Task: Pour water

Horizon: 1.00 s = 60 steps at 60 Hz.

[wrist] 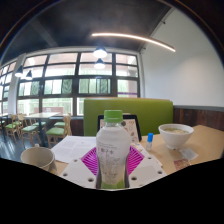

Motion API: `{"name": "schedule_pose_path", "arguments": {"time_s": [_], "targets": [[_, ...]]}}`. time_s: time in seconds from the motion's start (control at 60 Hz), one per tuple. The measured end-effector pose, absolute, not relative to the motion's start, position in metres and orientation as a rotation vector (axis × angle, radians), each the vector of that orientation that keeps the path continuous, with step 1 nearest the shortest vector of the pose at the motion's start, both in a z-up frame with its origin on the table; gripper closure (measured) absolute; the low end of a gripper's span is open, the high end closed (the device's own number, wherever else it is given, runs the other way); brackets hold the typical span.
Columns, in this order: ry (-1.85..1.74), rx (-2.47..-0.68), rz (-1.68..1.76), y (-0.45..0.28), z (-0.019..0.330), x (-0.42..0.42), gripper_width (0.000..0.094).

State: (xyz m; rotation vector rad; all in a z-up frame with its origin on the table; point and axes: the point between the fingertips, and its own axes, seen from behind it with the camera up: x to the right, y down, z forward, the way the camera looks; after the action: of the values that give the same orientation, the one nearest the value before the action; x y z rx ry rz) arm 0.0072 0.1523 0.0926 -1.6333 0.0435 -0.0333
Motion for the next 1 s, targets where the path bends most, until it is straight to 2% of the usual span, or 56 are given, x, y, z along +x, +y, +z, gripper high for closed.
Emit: {"name": "schedule_pose_path", "arguments": {"time_s": [0.083, 0.1, 0.183, 0.267, 0.35, 0.383, 0.45, 0.517, 0.533, 0.567, 0.65, 1.0], "targets": [[0.019, -1.626, -0.059, 0.145, 0.091, -0.011, 0.0612], [0.012, -1.625, -0.058, 0.157, 0.090, 0.010, 0.0611], [0.027, -1.621, -0.052, 0.159, 0.089, 0.013, 0.0612], [0.032, -1.630, -0.057, 0.159, 0.090, 0.014, 0.0548], [0.025, -1.669, -0.053, 0.162, 0.087, 0.017, 0.0438], [0.010, -1.717, -0.059, 0.149, 0.081, 0.002, 0.0367], [-0.061, -1.782, -0.036, 0.146, 0.072, 0.010, 0.0074], [-0.055, -1.791, -0.028, 0.133, 0.073, 0.021, 0.0115], [-0.044, -1.792, -0.036, 0.131, 0.070, -0.007, 0.0116], [-0.043, -1.789, -0.036, 0.116, 0.074, 0.016, 0.0119], [-0.031, -1.773, -0.038, 0.087, 0.095, 0.022, 0.0118], [-0.031, -1.767, 0.119, -0.114, 0.138, -0.001, 0.0111]]}}
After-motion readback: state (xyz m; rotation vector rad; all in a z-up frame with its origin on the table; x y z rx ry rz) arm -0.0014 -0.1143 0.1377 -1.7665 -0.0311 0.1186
